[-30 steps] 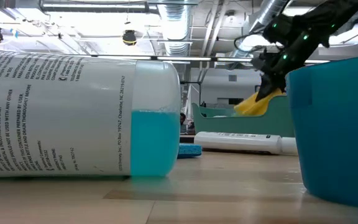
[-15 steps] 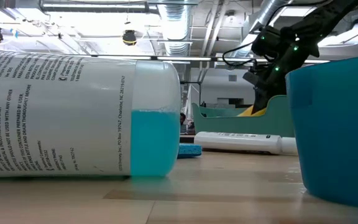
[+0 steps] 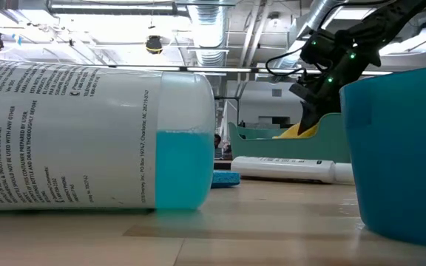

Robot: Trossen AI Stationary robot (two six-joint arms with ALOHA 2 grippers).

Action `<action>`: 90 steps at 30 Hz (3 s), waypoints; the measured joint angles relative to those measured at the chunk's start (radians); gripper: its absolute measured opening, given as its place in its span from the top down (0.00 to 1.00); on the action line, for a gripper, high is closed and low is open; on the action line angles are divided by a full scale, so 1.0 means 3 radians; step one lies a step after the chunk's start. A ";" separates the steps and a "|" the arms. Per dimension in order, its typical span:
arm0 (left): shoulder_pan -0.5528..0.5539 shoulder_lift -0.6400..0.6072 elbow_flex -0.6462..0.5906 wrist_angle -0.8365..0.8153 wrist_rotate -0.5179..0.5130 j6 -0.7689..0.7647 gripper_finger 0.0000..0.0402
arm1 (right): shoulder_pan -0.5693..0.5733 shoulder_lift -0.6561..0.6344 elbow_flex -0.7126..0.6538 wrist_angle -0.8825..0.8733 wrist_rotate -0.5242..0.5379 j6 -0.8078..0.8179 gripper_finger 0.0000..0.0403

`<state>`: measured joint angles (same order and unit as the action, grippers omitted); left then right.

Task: Pick & Place Kitchen Items
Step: Put the yellow towel into the big green bin, then put the blue sponge into the small green bin

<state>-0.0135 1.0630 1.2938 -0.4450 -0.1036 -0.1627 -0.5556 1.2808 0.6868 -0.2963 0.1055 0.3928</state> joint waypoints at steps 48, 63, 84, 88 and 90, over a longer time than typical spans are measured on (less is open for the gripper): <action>0.0000 -0.0003 0.0000 0.0066 0.0001 -0.0001 0.48 | 0.0551 -0.0318 0.0367 -0.0191 0.0595 0.0794 0.97; 0.0000 -0.0003 0.0000 0.0063 0.0001 -0.0019 0.48 | 0.0584 -0.0083 0.0367 -0.0392 0.0943 0.1278 1.00; -0.0030 -0.0003 0.0000 0.0063 0.0023 -0.0099 0.48 | 0.0804 0.0122 0.0366 -0.0363 0.0878 0.1374 1.00; -0.0031 -0.0003 0.0000 0.0063 0.0023 -0.0099 0.48 | 0.0814 -0.0166 0.0366 -0.0365 0.0971 0.1350 1.00; -0.0031 -0.0003 0.0000 0.0063 0.0023 -0.0099 0.48 | 0.0846 -0.0335 0.0366 -0.0319 0.1043 0.1296 1.00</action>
<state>-0.0227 1.0622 1.2938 -0.4259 -0.0967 -0.1925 -0.3017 1.1804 0.7967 -0.3920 0.4183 0.7815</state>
